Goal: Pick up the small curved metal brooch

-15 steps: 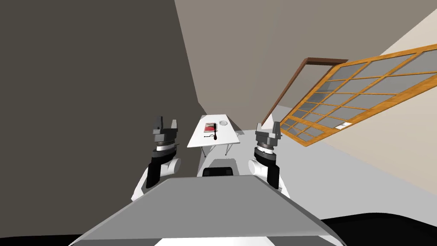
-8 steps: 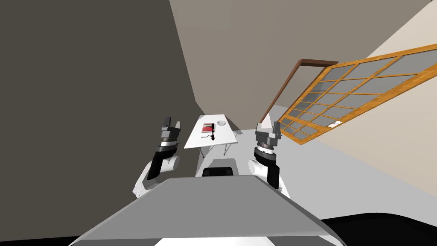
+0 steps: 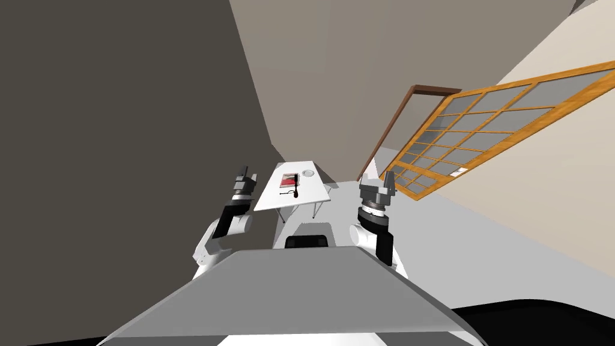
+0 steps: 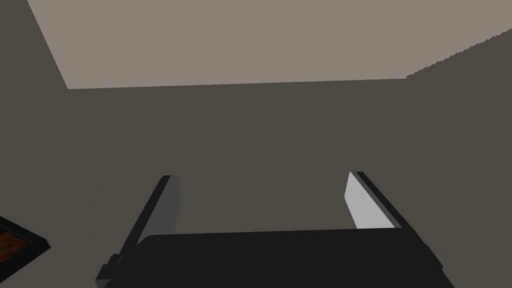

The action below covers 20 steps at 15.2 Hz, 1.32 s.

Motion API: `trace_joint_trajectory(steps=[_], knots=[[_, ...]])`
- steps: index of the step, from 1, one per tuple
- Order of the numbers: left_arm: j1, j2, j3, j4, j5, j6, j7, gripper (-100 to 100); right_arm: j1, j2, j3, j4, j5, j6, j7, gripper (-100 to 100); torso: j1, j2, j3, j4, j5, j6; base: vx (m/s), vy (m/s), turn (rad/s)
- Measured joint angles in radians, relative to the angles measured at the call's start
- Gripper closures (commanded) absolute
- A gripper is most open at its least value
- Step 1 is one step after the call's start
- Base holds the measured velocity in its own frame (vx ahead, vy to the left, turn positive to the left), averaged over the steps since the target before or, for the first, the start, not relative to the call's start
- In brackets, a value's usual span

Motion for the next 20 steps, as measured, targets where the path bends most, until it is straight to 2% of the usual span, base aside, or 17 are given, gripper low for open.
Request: trace_joint_trajectory(steps=[3, 5, 8, 16, 20], knots=[[-0.021, 0.015, 0.014, 0.040, 0.007, 0.056, 0.016, -100, 0.000, 0.000, 0.000, 0.000, 0.000, 0.000, 0.000, 0, 0.001, 0.000, 0.000, 0.000, 0.000, 0.000, 0.014, -0.046, -0.040], [-0.047, 0.028, 0.027, 0.087, 0.013, 0.084, 0.027, -100, 0.000, 0.000, 0.000, 0.000, 0.000, 0.000, 0.000, 0, 0.002, 0.000, 0.000, 0.000, 0.000, 0.000, 0.009, -0.035, -0.047], [-0.074, 0.041, 0.040, 0.114, 0.020, 0.141, 0.039, -100, 0.000, 0.000, 0.000, 0.000, 0.000, 0.000, 0.000, 0, 0.001, 0.000, 0.000, 0.000, 0.000, 0.000, 0.008, -0.052, -0.066], [-0.155, 0.076, 0.081, 0.242, 0.039, 0.290, 0.079, -100, 0.000, 0.000, 0.000, 0.000, 0.000, 0.000, 0.000, 0, 0.001, 0.000, 0.000, 0.000, 0.000, 0.000, 0.010, -0.046, -0.048], [-0.183, 0.090, 0.099, 0.279, 0.048, 0.366, 0.098, -100, 0.000, 0.000, 0.000, 0.000, 0.000, 0.000, 0.000, 0, 0.001, 0.000, 0.000, 0.000, 0.000, 0.000, 0.014, -0.049, -0.054]])
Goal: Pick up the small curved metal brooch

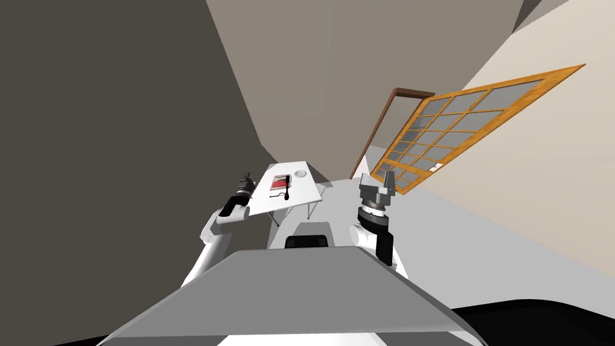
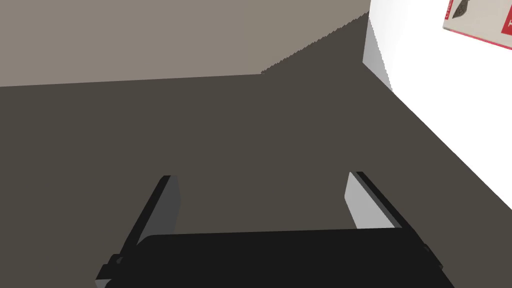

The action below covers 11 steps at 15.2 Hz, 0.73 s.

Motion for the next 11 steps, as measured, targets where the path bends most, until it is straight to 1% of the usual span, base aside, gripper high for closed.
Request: trace_joint_trajectory(steps=[2, 3, 5, 6, 7, 9, 11], knots=[[-0.025, 0.007, 0.011, 0.035, 0.004, 0.042, 0.009, -100, 0.000, 0.000, 0.000, 0.000, 0.000, 0.000, 0.000, 0, 0.000, 0.000, 0.000, 0.000, 0.000, 0.000, 0.010, -0.044, -0.045], [-0.029, 0.011, 0.014, 0.043, 0.007, 0.059, 0.014, -100, 0.000, 0.000, 0.000, 0.000, 0.000, 0.000, 0.000, 0, 0.000, 0.000, 0.000, 0.000, 0.000, 0.000, 0.010, -0.045, -0.069], [-0.054, 0.019, 0.026, 0.084, 0.012, 0.095, 0.024, -100, 0.000, 0.000, 0.000, 0.000, 0.000, 0.000, 0.000, 0, 0.000, 0.000, 0.000, 0.000, 0.000, 0.000, 0.017, -0.044, -0.047], [-0.058, 0.022, 0.029, 0.092, 0.014, 0.110, 0.028, -100, 0.000, 0.000, 0.000, 0.000, 0.000, 0.000, 0.000, 0, 0.000, 0.000, 0.000, 0.000, 0.000, 0.000, 0.015, -0.047, -0.060], [-0.073, 0.029, 0.035, 0.113, 0.018, 0.127, 0.034, -100, 0.000, 0.000, 0.000, 0.000, 0.000, 0.000, 0.000, 0, 0.000, 0.000, 0.000, 0.000, 0.000, 0.000, 0.015, -0.052, -0.069], [-0.081, 0.032, 0.044, 0.126, 0.022, 0.165, 0.043, -100, 0.000, 0.000, 0.000, 0.000, 0.000, 0.000, 0.000, 0, 0.000, 0.000, 0.000, 0.000, 0.000, 0.000, 0.012, -0.045, -0.041], [-0.099, 0.044, 0.056, 0.153, 0.031, 0.210, 0.055, -100, 0.000, 0.000, 0.000, 0.000, 0.000, 0.000, 0.000, 0, 0.000, 0.000, 0.000, 0.000, 0.000, 0.000, 0.019, -0.054, -0.073]])
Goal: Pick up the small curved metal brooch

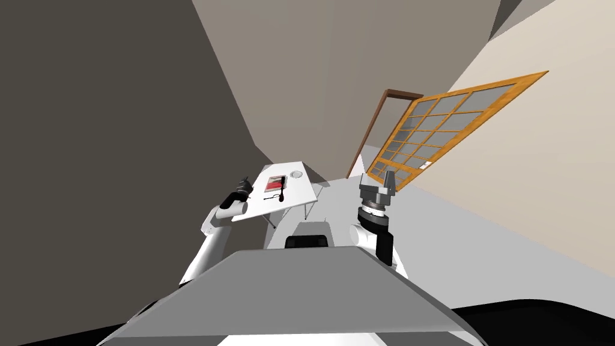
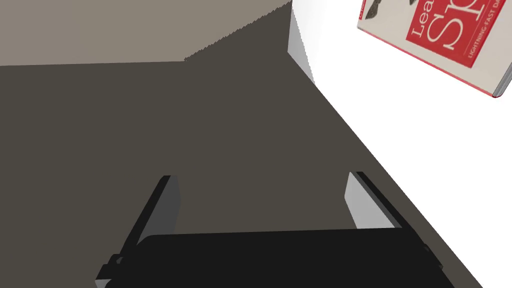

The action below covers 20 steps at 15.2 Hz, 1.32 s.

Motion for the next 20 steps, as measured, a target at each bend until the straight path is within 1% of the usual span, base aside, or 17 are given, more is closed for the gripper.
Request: trace_joint_trajectory(steps=[2, 3, 4, 6, 7, 9, 12, 14, 15, 17, 18, 20], knots=[[-0.033, -0.004, 0.013, 0.044, -0.004, 0.041, 0.011, -100, 0.000, 0.000, 0.000, 0.000, 0.000, 0.000, 0.000, 0, -0.001, -0.001, 0.000, 0.000, 0.000, 0.000, 0.019, -0.059, -0.052], [-0.037, 0.003, 0.016, 0.059, 0.001, 0.057, 0.015, -100, 0.000, 0.000, 0.000, 0.000, 0.000, 0.000, 0.000, 0, -0.001, 0.000, 0.000, 0.000, 0.000, 0.000, 0.016, -0.053, -0.054], [-0.050, 0.010, 0.022, 0.080, 0.007, 0.074, 0.021, -100, 0.000, 0.000, 0.000, 0.000, 0.000, 0.000, 0.000, 0, -0.001, 0.000, 0.000, 0.000, 0.000, 0.000, 0.012, -0.051, -0.063], [-0.064, 0.013, 0.031, 0.093, 0.009, 0.120, 0.030, -100, 0.000, 0.000, 0.000, 0.000, 0.000, 0.000, 0.000, 0, 0.000, 0.000, 0.000, 0.000, 0.000, 0.000, 0.008, -0.035, -0.046], [-0.074, 0.021, 0.037, 0.112, 0.017, 0.140, 0.035, -100, 0.000, 0.000, 0.000, 0.000, 0.000, 0.000, 0.000, 0, 0.000, 0.000, 0.000, 0.000, 0.000, 0.000, 0.014, -0.045, -0.071], [-0.092, 0.020, 0.050, 0.136, 0.017, 0.187, 0.048, -100, 0.000, 0.000, 0.000, 0.000, 0.000, 0.000, 0.000, 0, 0.000, 0.000, 0.000, 0.000, 0.000, 0.000, 0.021, -0.057, -0.077], [-0.118, 0.034, 0.065, 0.186, 0.030, 0.246, 0.062, -100, 0.000, 0.000, 0.000, 0.000, 0.000, 0.000, 0.000, 0, 0.000, 0.000, 0.000, 0.000, 0.000, 0.000, 0.015, -0.047, -0.037], [-0.147, 0.041, 0.076, 0.232, 0.035, 0.285, 0.073, -100, 0.000, 0.000, 0.000, 0.000, 0.000, 0.000, 0.000, 0, -0.001, 0.000, 0.000, 0.000, 0.000, 0.000, 0.020, -0.055, -0.073], [-0.155, 0.044, 0.082, 0.247, 0.039, 0.305, 0.079, -100, 0.000, 0.000, 0.000, 0.000, 0.000, 0.000, 0.000, 0, -0.001, 0.000, 0.000, 0.000, 0.000, 0.000, 0.010, -0.038, -0.021], [-0.165, 0.044, 0.091, 0.260, 0.040, 0.347, 0.088, -100, 0.000, 0.000, 0.000, 0.000, 0.000, 0.000, 0.000, 0, 0.000, 0.000, 0.000, 0.000, 0.000, 0.000, 0.018, -0.042, -0.053], [-0.174, 0.046, 0.095, 0.279, 0.042, 0.365, 0.093, -100, 0.000, 0.000, 0.000, 0.000, 0.000, 0.000, 0.000, 0, 0.000, 0.000, 0.000, 0.000, 0.000, 0.000, 0.017, -0.050, -0.070], [-0.203, 0.054, 0.106, 0.332, 0.048, 0.397, 0.103, -100, 0.000, 0.000, 0.000, 0.000, 0.000, 0.000, 0.000, 0, 0.000, 0.000, 0.000, 0.000, 0.000, 0.000, 0.016, -0.039, -0.041]])
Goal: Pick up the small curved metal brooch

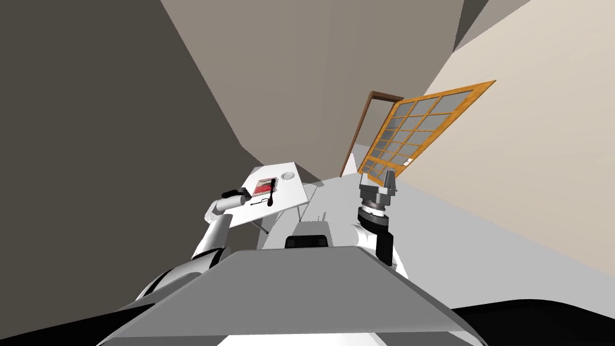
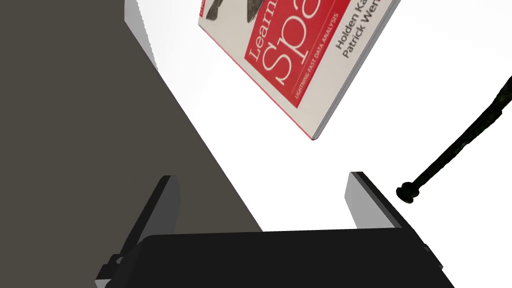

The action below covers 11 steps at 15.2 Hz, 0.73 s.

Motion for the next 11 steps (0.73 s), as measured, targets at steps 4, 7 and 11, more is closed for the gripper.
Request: trace_joint_trajectory(steps=[4, 7, 11], knots=[[-0.029, 0.010, 0.019, 0.046, 0.012, 0.075, 0.016, -100, 0.000, 0.000, 0.000, 0.000, 0.000, 0.000, 0.000, 0, 0.000, 0.000, 0.000, 0.000, 0.000, 0.000, 0.016, -0.039, -0.054], [-0.044, 0.009, 0.030, 0.078, 0.014, 0.120, 0.028, -100, 0.000, 0.000, 0.000, 0.000, 0.000, 0.000, 0.000, 0, 0.001, 0.001, 0.000, 0.000, 0.000, 0.000, 0.012, -0.032, -0.029], [-0.070, 0.013, 0.047, 0.126, 0.022, 0.193, 0.047, -100, 0.000, 0.000, 0.000, 0.000, 0.000, 0.000, 0.000, 0, 0.001, 0.001, 0.000, 0.000, 0.000, 0.000, 0.015, -0.037, -0.048]])
